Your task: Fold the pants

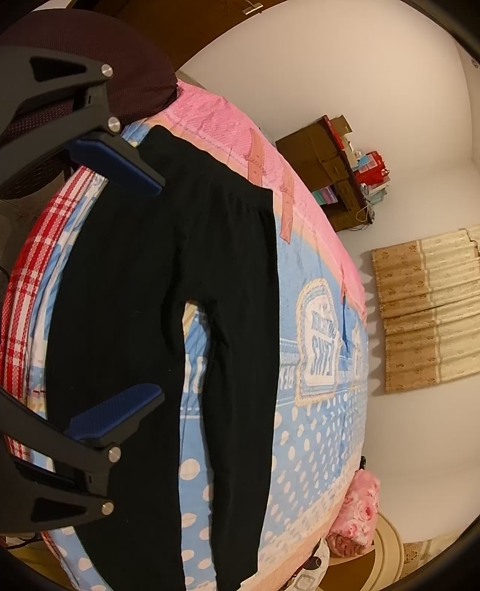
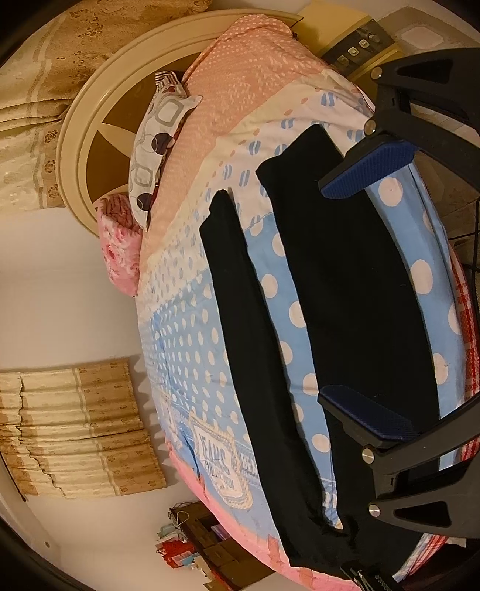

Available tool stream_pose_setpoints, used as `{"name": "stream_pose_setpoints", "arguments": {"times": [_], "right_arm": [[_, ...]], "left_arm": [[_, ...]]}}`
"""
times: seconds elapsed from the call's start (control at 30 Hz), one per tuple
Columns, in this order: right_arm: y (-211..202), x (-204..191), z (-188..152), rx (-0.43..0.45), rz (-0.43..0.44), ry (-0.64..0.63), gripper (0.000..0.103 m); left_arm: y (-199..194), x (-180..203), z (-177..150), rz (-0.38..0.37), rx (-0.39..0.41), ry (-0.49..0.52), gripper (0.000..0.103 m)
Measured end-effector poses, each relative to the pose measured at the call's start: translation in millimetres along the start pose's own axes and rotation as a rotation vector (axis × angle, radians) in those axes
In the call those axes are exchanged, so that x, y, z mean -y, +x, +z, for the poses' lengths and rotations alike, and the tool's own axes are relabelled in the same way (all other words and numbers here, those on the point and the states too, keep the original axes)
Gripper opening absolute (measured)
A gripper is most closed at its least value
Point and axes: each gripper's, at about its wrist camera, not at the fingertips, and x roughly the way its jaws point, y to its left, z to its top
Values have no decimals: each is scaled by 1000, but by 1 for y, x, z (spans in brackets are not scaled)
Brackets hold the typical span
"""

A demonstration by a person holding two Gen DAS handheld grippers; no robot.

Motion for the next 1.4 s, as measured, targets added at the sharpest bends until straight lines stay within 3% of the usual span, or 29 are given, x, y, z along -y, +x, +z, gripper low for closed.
{"name": "stream_pose_setpoints", "arguments": {"times": [0.83, 1.0, 1.07, 1.13, 1.23, 1.33, 1.4], "right_arm": [[40, 16, -7, -131, -24, 13, 102], [52, 32, -9, -130, 7, 44, 102], [60, 52, -13, -132, 20, 111, 91], [69, 74, -18, -144, 51, 191, 56], [86, 112, -33, -198, 61, 338, 54], [94, 148, -51, -193, 56, 488, 55], [96, 163, -58, -176, 26, 519, 55]], "left_arm": [[36, -7, -15, 22, -95, -1, 103], [48, -23, -16, 47, -108, -38, 103], [56, -34, -17, 59, -127, -68, 103], [63, -43, -19, 55, -145, -86, 103], [74, -56, -23, 78, -166, -109, 103], [86, -69, -30, 100, -189, -140, 103], [94, -78, -35, 101, -210, -171, 103]]}}
